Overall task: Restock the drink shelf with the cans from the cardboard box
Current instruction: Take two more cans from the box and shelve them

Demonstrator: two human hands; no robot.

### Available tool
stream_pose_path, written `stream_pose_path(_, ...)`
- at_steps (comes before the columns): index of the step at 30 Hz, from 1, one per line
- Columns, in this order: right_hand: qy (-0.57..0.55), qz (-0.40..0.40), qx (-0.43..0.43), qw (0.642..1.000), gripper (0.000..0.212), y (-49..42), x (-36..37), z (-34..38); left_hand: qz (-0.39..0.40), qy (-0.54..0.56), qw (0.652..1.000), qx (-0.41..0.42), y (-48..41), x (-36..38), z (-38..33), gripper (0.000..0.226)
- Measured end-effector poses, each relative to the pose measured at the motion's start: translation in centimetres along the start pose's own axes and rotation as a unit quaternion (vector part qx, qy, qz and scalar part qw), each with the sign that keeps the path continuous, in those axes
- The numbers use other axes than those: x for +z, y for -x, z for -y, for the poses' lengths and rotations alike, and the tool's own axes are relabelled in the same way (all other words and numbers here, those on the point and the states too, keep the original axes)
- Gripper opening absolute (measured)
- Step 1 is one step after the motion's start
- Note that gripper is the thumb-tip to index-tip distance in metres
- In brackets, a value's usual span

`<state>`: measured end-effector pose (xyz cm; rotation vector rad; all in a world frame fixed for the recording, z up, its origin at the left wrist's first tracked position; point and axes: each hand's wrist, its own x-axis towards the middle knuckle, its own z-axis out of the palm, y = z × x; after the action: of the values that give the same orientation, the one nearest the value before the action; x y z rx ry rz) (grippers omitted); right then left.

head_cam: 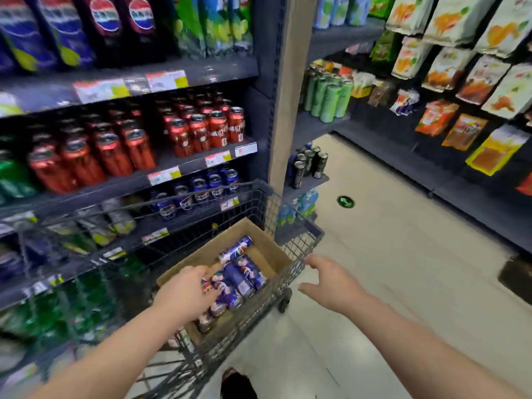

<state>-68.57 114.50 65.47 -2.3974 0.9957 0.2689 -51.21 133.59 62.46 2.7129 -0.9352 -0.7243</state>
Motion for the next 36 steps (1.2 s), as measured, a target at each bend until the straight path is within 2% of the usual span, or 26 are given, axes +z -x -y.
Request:
stream_pose_path(5, 0.041, 0.051, -0.034, 0.997, 0.060, -8.2, 0.5, 1.9, 0.006, 0.030, 0.998, -0.060, -5.3, 0.2, 2.0, 0.060)
stream_pose_path(9, 0.063, 0.097, -0.030, 0.993, 0.057, -14.8, 0.3, 2.8, 0.039, 0.050, 0.994, -0.087, -9.8, 0.7, 2.9, 0.062)
stream_pose_path(13, 0.093, 0.143, -0.026, 0.985, 0.052, -20.8, 2.0, 3.1, 0.038, 0.052, 0.992, -0.111, -14.1, 1.5, 4.2, 0.061)
stream_pose_path(23, 0.195, 0.296, -0.030, 0.935, 0.053, -34.4, 13.1, 0.6, 0.085, 0.133, 0.956, -0.245, -20.3, 8.0, 6.7, 0.059)
stream_pose_path(26, 0.210, 0.333, -0.029, 0.918, 0.061, -37.1, 17.5, -0.2, 0.088, 0.156, 0.944, -0.276, -21.8, 10.9, 7.2, 0.061)
stream_pose_path(30, 0.181, 0.338, 0.008, 0.924, 0.067, -39.5, 22.1, -1.1, 0.107, 0.187, 0.937, -0.274, -24.1, 15.0, 7.6, 0.071)
stream_pose_path(34, 0.156, 0.339, 0.033, 0.927, 0.083, -41.1, 25.8, -3.1, 0.106, 0.214, 0.933, -0.270, -26.5, 18.7, 7.3, 0.067)
stream_pose_path(36, 0.138, 0.348, 0.052, 0.926, 0.085, -41.5, 27.2, -4.0, 0.116, 0.231, 0.925, -0.279, -27.3, 20.3, 7.2, 0.065)
